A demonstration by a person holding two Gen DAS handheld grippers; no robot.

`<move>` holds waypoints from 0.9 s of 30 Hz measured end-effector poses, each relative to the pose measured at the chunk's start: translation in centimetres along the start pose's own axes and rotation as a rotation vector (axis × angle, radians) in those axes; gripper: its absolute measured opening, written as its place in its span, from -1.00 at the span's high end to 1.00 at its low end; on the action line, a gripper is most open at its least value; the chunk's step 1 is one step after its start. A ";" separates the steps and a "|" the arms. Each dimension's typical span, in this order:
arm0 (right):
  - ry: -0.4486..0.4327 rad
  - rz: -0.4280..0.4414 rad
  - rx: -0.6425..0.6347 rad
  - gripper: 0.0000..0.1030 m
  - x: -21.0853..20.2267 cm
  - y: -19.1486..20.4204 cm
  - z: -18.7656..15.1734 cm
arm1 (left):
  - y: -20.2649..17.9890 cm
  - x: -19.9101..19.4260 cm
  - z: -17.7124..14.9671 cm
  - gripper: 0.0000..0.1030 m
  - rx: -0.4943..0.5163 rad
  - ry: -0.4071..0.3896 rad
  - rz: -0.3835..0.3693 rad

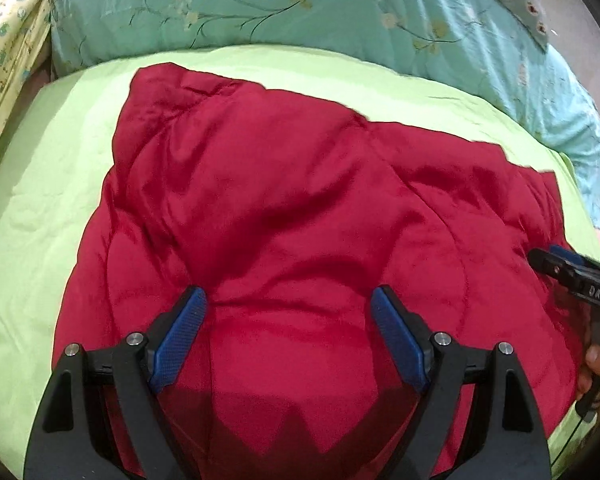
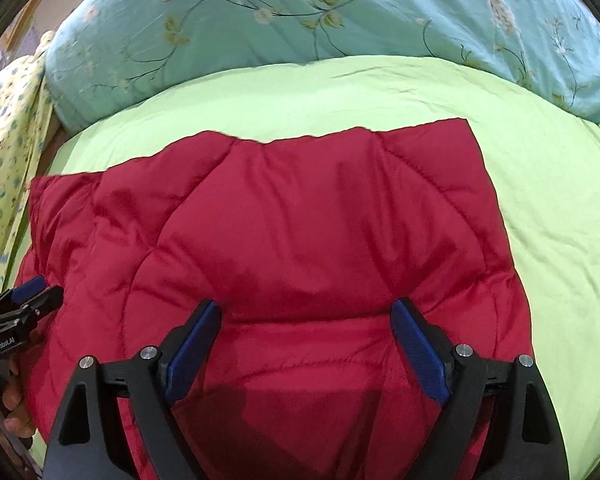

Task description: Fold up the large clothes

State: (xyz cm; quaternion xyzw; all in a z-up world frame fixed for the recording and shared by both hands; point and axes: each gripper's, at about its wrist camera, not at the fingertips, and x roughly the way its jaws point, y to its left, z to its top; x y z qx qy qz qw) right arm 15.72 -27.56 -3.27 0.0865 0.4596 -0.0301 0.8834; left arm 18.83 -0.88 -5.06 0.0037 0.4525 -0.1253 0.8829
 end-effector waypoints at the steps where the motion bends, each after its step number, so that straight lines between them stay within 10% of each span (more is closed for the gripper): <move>1: 0.004 0.002 0.008 -0.71 0.3 -0.3 0.4 | 0.2 0.4 0.4 -0.67 -0.012 0.010 -0.002; 19: 0.000 0.065 0.149 -0.71 1.8 -3.8 1.8 | 6.4 4.5 4.9 -0.67 -0.243 0.077 -0.031; 27: -0.003 0.063 0.145 -0.71 1.9 -3.8 1.7 | 5.7 0.0 3.0 -0.66 -0.209 0.012 -0.041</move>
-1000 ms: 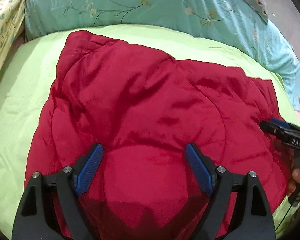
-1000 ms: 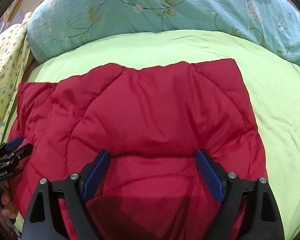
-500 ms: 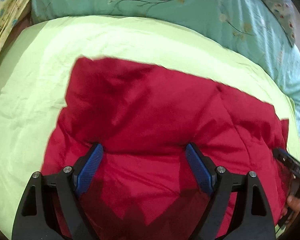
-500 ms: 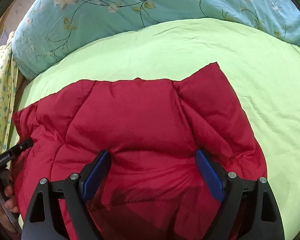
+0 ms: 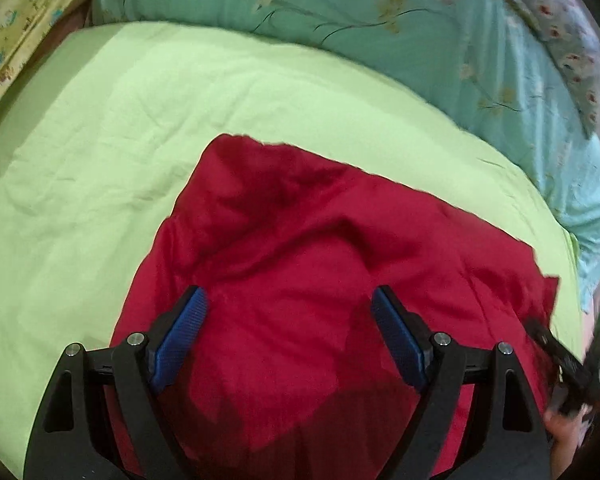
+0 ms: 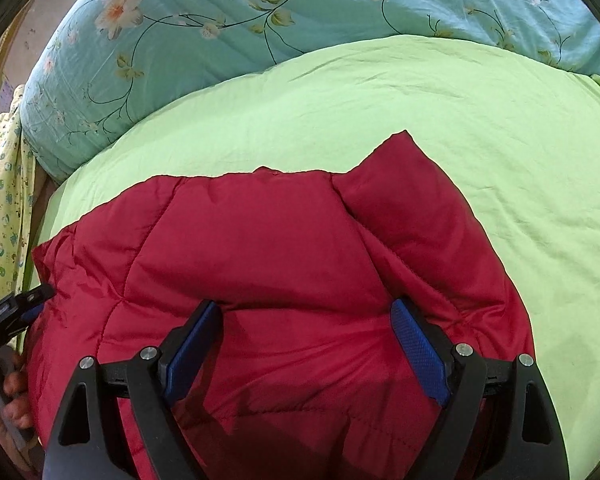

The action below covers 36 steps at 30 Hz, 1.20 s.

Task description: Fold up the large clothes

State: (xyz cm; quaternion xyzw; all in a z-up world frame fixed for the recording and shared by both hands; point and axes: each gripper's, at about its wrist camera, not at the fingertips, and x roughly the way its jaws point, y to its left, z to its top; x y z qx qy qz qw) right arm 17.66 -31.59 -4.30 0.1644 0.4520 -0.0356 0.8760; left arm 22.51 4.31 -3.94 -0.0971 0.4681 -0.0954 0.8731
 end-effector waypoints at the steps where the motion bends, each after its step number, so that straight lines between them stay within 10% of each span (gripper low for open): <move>1: 0.001 -0.001 -0.001 -0.71 0.0 0.0 0.0 | -0.1 -1.1 -0.8 -0.66 0.014 -0.015 -0.010; 11: 0.005 -0.004 -0.009 -0.72 -0.2 0.2 0.4 | -2.2 -7.4 -8.3 -0.67 0.132 -0.031 -0.124; 26: -0.104 0.037 -0.174 -0.74 -11.9 4.1 -8.4 | -2.8 -4.9 -11.2 -0.69 0.189 -0.029 -0.016; 36: -0.039 -0.006 -0.141 -0.80 -8.3 1.7 -10.8 | -3.2 -4.8 -11.5 -0.70 0.205 -0.038 0.015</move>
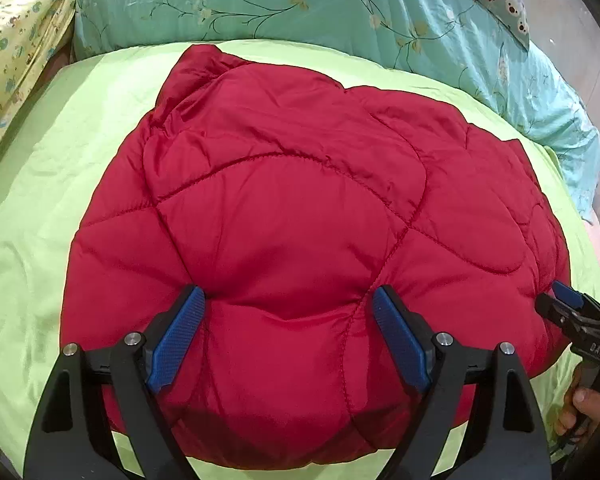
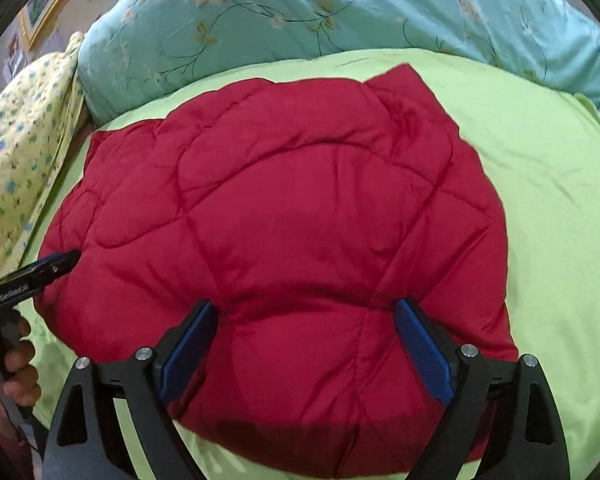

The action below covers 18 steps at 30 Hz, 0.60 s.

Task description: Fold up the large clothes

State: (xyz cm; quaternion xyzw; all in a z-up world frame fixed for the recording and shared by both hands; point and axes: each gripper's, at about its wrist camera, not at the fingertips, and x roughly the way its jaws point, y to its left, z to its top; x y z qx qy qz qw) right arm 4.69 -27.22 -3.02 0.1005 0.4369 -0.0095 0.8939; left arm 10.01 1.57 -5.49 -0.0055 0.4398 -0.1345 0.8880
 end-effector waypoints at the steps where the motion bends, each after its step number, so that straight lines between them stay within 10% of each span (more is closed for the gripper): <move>1: 0.001 -0.006 -0.004 -0.82 0.0 0.2 0.1 | 0.0 -0.1 0.0 -0.70 -0.002 0.001 0.002; 18: -0.016 -0.039 -0.012 -0.82 -1.2 0.9 -0.5 | -0.9 -3.2 -1.2 -0.69 0.036 0.030 0.062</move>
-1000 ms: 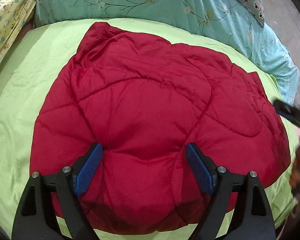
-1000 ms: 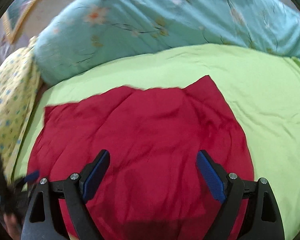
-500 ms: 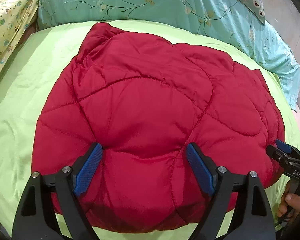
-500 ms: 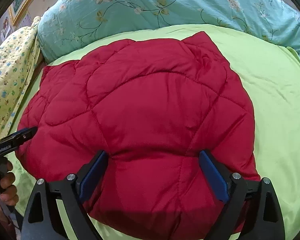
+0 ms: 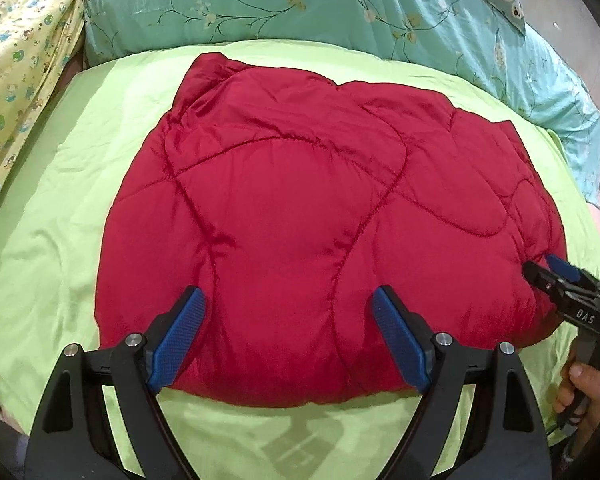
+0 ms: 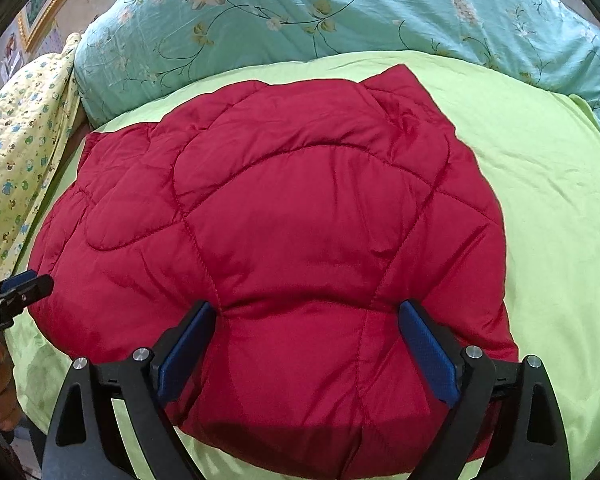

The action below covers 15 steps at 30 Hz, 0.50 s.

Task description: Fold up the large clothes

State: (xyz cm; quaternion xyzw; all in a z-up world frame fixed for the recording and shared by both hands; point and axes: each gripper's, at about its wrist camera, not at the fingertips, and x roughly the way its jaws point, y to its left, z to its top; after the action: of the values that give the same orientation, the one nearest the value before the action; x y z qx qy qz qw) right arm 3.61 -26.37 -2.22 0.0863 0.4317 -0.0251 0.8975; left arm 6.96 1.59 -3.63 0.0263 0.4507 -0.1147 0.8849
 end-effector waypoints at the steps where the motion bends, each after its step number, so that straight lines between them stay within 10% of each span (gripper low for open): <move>1: -0.006 -0.013 -0.010 -0.80 -0.6 0.3 0.2 | 0.0 0.0 0.0 -0.69 0.004 0.003 0.009; 15: -0.016 0.040 -0.082 -0.83 -0.3 3.3 4.4 | -0.1 0.6 1.7 -0.69 0.004 0.004 0.037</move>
State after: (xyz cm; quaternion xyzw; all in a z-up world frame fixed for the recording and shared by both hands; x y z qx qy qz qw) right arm 7.17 -23.93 1.14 0.0578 0.4235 0.0099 0.9040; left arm 8.67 1.16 -3.09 0.0365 0.4517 -0.0991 0.8859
